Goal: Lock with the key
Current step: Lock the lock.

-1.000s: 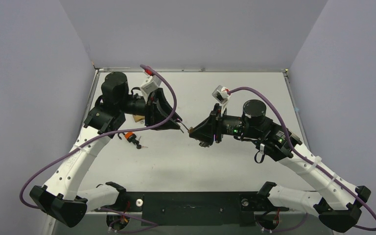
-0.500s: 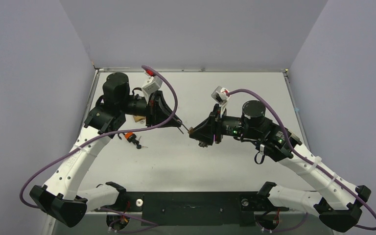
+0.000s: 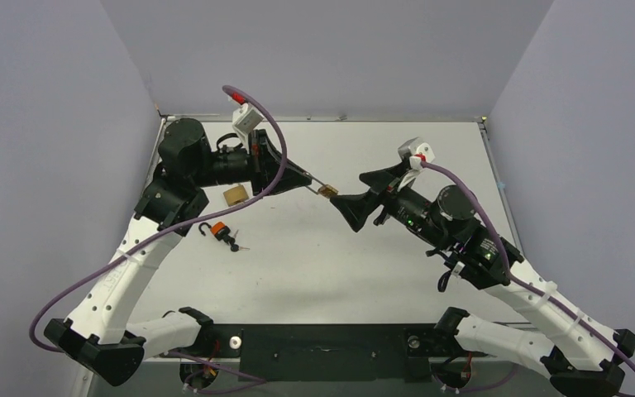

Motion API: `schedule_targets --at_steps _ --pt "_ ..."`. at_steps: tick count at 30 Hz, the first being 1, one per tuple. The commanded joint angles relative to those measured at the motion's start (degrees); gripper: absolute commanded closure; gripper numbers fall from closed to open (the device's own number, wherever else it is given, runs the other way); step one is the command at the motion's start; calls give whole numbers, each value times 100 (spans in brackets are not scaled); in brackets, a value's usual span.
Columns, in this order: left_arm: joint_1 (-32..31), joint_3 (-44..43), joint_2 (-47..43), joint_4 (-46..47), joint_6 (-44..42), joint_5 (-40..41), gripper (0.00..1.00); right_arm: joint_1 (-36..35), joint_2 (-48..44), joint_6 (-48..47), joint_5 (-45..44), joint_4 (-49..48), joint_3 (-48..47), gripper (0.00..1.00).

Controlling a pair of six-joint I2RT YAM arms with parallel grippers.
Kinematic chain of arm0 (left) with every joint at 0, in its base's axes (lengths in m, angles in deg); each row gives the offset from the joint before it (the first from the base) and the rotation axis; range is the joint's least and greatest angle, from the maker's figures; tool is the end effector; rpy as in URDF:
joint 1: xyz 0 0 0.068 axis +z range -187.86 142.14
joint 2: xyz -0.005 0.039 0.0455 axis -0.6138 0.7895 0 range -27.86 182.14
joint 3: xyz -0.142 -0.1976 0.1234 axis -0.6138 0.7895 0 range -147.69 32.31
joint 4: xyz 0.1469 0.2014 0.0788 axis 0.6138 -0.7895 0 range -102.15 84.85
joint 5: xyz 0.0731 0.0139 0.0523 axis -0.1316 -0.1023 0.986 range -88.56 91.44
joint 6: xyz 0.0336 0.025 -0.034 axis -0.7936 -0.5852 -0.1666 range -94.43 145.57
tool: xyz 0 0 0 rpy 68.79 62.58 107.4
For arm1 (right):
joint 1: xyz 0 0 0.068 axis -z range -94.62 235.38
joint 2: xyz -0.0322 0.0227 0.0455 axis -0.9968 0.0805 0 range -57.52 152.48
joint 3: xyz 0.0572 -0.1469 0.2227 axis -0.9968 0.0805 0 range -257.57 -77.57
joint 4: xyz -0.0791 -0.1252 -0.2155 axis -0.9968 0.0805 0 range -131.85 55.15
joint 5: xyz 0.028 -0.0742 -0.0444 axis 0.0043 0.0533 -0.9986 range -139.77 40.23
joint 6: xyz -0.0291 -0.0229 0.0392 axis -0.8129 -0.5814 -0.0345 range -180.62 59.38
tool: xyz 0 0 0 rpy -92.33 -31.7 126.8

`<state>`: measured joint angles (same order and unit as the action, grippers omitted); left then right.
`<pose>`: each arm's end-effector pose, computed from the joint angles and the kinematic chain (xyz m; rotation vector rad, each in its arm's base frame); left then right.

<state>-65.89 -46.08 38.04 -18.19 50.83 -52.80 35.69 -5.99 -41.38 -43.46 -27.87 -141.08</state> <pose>0.1923 -0.1352 0.4651 0.8441 1.5692 -1.4331 0.1215 0.1491 0.4260 -0.5339 1.6169 1.0067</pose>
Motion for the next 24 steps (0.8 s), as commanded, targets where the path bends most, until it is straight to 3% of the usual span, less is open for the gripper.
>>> schedule_targets --at_steps 1,8,11,15,24 --pt "-174 -750 -139 -26 119 925 100 41 -198 -321 -84 -1542 260 8" --pt "-366 -1291 -107 -424 135 1484 100 554 194 -409 1793 -2107 -174 26" --pt "-447 -1587 -71 -813 30 1814 100 873 364 -64 2454 -2386 -291 27" --pt "-489 -1744 -74 -997 103 2089 100 1325 597 735 3571 -3456 -279 27" --pt "-578 -1984 -19 -1130 341 2645 100 1404 1132 1944 4110 -4692 -344 27"
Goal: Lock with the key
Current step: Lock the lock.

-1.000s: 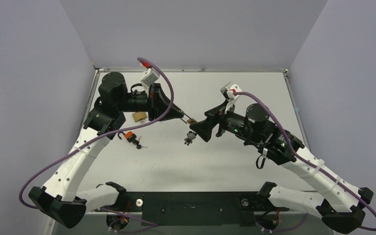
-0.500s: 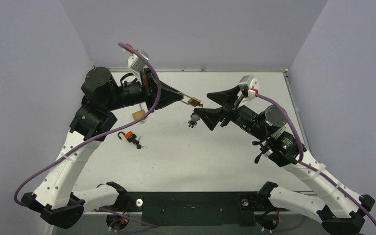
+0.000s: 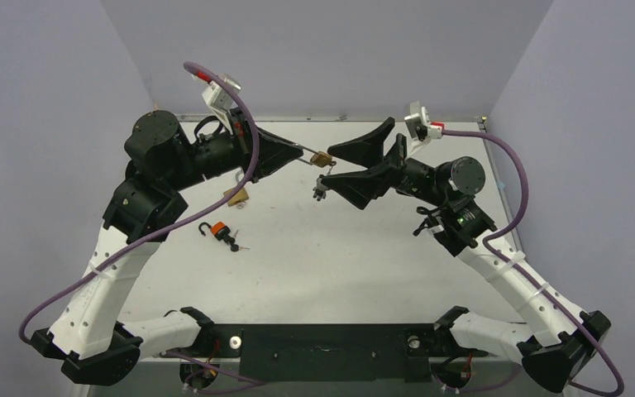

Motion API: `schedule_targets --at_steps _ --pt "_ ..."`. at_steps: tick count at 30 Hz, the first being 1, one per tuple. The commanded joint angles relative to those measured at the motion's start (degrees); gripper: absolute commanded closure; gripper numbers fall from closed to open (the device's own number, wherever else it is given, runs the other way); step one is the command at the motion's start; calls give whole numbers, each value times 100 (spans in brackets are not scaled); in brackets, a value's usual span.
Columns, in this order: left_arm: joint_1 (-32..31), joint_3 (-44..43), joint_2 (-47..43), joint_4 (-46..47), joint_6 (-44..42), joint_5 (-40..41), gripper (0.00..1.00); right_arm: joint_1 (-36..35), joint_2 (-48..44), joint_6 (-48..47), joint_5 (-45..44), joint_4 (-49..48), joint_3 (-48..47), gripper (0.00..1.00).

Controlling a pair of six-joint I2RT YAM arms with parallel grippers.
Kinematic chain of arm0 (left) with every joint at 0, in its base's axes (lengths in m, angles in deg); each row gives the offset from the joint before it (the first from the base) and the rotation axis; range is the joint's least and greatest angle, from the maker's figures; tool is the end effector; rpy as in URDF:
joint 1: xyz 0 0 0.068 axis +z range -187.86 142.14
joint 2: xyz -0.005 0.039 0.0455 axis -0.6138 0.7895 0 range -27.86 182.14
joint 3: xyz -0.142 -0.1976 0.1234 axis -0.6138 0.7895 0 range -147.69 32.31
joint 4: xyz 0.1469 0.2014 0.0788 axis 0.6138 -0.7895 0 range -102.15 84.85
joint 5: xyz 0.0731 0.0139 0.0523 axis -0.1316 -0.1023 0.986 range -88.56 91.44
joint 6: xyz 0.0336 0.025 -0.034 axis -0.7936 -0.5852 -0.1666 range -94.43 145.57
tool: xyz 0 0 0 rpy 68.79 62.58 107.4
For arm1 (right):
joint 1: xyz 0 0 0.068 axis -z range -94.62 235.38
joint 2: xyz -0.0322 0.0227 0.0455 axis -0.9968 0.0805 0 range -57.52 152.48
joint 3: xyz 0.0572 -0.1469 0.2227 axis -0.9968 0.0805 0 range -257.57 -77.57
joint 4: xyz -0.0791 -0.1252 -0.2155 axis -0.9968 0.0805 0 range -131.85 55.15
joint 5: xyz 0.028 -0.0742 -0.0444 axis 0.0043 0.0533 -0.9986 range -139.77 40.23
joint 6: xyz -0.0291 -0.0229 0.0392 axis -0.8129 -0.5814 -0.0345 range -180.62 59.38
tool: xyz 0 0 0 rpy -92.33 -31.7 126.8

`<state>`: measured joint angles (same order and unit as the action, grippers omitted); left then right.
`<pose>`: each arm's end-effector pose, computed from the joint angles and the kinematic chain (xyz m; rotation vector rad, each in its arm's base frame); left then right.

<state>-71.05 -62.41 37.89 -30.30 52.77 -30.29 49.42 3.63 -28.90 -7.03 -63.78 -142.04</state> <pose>0.1579 -0.1257 0.5323 0.5618 1.5530 -1.2376 0.1674 0.1513 0.4616 -0.7734 1.1550 1.4236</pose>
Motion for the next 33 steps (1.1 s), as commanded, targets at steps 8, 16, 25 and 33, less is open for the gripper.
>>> schedule_targets --at_steps 8,16,25,33 --pt "-129 -422 27 140 196 452 100 190 504 1535 531 -2128 -176 36" --pt "-144 -488 26 128 232 506 100 246 784 2323 723 -3025 -116 47" --pt "-146 -597 100 210 429 384 100 248 802 2143 675 -2830 -27 48" --pt "-165 -642 113 274 502 337 100 245 763 1451 414 -1897 -53 48"
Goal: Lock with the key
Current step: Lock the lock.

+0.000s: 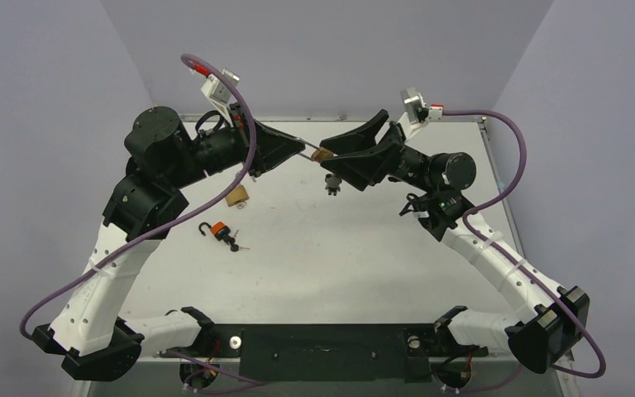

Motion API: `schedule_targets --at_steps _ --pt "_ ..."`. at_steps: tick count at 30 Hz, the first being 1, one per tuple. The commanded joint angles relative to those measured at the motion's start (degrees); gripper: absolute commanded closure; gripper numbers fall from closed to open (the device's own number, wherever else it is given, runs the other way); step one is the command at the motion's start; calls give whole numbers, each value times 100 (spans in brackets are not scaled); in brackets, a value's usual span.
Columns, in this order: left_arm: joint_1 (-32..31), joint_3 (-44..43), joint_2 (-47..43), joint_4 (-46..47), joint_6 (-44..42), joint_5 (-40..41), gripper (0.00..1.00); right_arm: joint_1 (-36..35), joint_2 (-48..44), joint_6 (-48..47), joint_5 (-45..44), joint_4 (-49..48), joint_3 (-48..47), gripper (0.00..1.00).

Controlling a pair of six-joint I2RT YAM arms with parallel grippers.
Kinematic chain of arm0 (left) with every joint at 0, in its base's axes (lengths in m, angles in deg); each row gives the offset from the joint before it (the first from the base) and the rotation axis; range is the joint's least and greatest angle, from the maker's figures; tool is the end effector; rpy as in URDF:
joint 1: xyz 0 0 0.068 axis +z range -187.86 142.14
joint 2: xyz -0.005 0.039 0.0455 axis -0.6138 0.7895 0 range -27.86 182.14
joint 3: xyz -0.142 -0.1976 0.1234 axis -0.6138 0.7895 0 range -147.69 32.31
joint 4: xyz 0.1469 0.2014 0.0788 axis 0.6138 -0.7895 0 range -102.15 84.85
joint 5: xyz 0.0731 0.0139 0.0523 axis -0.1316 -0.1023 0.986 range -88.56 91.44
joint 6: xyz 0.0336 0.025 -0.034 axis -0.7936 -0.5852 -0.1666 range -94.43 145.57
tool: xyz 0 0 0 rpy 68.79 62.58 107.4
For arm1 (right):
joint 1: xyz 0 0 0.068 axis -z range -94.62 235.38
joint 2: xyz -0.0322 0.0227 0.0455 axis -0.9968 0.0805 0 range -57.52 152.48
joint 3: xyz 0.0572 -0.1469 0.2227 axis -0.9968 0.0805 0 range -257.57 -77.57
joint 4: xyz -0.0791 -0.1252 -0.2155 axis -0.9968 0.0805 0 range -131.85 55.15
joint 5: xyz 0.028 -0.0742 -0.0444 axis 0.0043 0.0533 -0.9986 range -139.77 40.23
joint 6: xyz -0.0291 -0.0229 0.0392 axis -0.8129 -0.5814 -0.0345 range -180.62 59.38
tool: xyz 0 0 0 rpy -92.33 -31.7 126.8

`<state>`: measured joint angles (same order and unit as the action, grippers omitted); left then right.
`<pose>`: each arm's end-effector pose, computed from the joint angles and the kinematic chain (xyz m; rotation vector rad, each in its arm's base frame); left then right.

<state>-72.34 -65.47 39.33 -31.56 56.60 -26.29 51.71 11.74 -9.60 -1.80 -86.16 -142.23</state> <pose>0.1582 -0.1288 0.5409 0.4703 1.5786 -1.2568 0.1941 0.1610 0.4631 -0.7398 1.0645 1.6598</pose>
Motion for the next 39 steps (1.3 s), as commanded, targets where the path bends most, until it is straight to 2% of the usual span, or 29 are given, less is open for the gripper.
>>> schedule_targets --at_steps 1,9,15,17,24,26,27,28,35,39 --pt "-39 -333 -23 400 126 -65 100 13 -58 -539 -110 369 -23 48" --pt "-81 -363 9 432 141 -41 100 18 -109 -422 -56 245 112 51" --pt "-108 -374 49 440 143 -25 100 16 -152 -379 -57 199 181 60" --pt "-111 -365 53 438 143 -15 100 12 -182 -360 -62 189 201 67" --pt "-152 -318 24 453 122 -8 100 22 -230 -146 -22 137 259 82" --pt "-155 -280 5 455 91 -10 100 45 -205 76 44 0 261 90" --pt "-155 -261 -11 469 60 -20 100 67 -190 168 105 -157 259 98" --pt "-160 -222 -21 483 39 -53 100 82 -164 407 150 -240 256 100" --pt "-229 63 -124 657 -184 -114 100 109 -19 1913 361 -1733 307 100" --pt "-365 186 -117 782 -259 -156 100 30 76 2216 352 -2000 238 100"
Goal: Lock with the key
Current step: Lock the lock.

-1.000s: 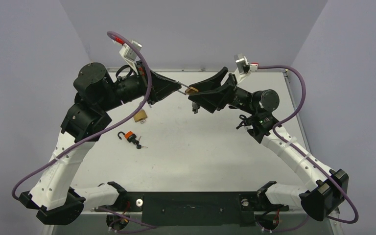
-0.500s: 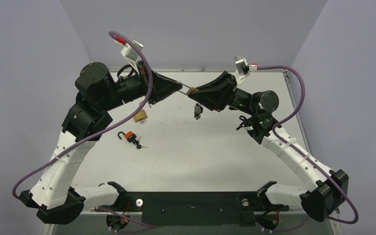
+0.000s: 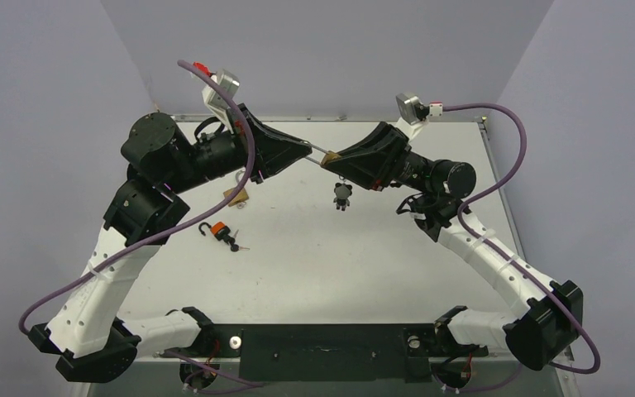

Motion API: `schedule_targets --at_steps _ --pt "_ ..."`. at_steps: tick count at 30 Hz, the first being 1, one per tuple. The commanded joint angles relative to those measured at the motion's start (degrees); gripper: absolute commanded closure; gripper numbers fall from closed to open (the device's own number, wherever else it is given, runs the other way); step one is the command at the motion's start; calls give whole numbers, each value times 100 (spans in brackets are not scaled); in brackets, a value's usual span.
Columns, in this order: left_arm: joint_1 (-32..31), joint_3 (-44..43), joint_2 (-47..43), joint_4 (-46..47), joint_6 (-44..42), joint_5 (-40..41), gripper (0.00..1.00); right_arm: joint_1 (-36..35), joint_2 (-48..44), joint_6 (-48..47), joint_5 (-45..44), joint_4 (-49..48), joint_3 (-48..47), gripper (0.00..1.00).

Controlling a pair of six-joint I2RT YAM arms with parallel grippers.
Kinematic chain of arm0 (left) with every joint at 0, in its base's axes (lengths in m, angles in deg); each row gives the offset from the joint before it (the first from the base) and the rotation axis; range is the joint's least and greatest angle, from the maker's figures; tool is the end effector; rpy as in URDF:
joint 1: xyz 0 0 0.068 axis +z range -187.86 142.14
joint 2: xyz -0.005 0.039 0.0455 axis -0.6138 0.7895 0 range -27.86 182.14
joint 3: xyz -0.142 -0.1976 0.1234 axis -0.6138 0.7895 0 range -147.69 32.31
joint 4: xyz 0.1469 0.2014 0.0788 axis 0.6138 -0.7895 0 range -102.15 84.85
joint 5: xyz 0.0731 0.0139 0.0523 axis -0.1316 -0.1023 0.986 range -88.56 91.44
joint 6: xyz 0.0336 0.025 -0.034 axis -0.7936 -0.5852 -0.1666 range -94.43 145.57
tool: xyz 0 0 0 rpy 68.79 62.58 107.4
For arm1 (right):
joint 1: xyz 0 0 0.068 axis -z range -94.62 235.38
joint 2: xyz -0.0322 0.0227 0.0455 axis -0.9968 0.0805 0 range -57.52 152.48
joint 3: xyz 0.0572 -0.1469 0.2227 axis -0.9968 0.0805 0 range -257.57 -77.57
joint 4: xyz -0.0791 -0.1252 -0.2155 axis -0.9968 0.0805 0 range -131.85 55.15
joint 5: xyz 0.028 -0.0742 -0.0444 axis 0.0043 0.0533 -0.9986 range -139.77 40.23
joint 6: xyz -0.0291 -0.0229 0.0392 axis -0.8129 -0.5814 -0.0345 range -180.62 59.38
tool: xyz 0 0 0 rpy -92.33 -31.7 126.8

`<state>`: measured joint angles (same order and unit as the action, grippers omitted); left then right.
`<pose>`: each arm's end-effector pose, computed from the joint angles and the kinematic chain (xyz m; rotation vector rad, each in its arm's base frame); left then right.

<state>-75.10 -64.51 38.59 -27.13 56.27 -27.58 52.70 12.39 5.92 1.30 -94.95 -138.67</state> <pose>0.1485 -0.1346 0.5465 0.5412 1.4910 -1.3093 0.1952 0.1581 0.4506 -0.6995 1.1347 1.8668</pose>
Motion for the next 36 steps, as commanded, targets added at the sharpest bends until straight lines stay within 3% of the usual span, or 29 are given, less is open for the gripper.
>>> schedule_targets --at_steps 1,4,11,36 --pt "-141 112 -33 362 -252 -39 100 -114 24 648 52 -1053 -147 100" --pt "-245 132 -13 350 -314 -19 100 -205 12 490 31 -886 -205 100" --pt "-399 263 -38 369 -305 67 100 -345 -225 -773 -377 863 -421 100" --pt "-1096 1242 133 479 -207 265 100 -577 72 -1055 -893 1292 -1218 100"
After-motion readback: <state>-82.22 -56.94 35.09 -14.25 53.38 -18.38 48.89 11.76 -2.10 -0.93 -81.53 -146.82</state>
